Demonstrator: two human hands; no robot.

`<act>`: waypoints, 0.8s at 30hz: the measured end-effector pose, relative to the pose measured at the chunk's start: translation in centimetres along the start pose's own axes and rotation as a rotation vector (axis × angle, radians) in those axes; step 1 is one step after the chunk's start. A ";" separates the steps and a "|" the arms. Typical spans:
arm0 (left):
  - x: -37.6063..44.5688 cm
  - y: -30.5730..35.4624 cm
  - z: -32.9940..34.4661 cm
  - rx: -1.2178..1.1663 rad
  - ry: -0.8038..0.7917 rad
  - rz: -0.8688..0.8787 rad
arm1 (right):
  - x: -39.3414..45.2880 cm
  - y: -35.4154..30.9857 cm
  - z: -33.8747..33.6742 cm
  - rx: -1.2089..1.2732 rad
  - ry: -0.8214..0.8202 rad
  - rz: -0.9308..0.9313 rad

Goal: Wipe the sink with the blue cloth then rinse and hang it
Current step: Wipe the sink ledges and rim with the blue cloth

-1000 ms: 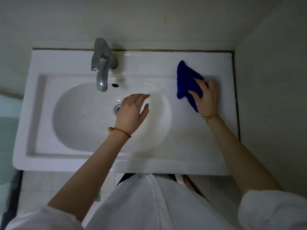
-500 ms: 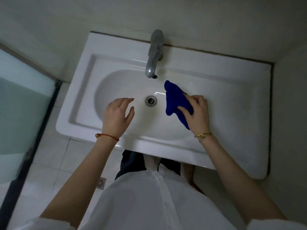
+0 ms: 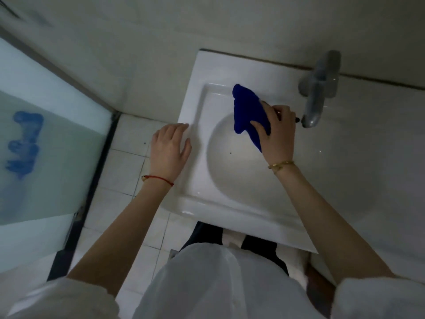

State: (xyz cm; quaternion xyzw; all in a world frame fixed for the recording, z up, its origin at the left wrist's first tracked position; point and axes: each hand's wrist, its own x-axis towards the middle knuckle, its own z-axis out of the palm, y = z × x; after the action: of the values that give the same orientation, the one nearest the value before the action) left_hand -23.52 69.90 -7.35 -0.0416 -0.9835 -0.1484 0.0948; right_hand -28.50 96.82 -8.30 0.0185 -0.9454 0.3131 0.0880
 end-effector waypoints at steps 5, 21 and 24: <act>4.7 -2.1 2.3 -0.010 -0.062 0.065 | 7.2 -2.2 4.5 -0.085 0.072 -0.011; 7.1 -2.2 7.1 -0.079 -0.095 0.021 | 13.0 1.9 7.8 -0.238 -0.162 -0.366; 7.1 -2.1 7.2 -0.099 -0.064 0.018 | 11.5 3.9 6.5 -0.301 -0.025 -0.261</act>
State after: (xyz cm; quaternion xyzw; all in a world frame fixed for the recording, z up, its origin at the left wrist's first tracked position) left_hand -31.96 70.45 -13.29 -0.0597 -0.9770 -0.1947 0.0627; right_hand -41.14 96.29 -13.72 0.1312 -0.9722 0.1539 0.1180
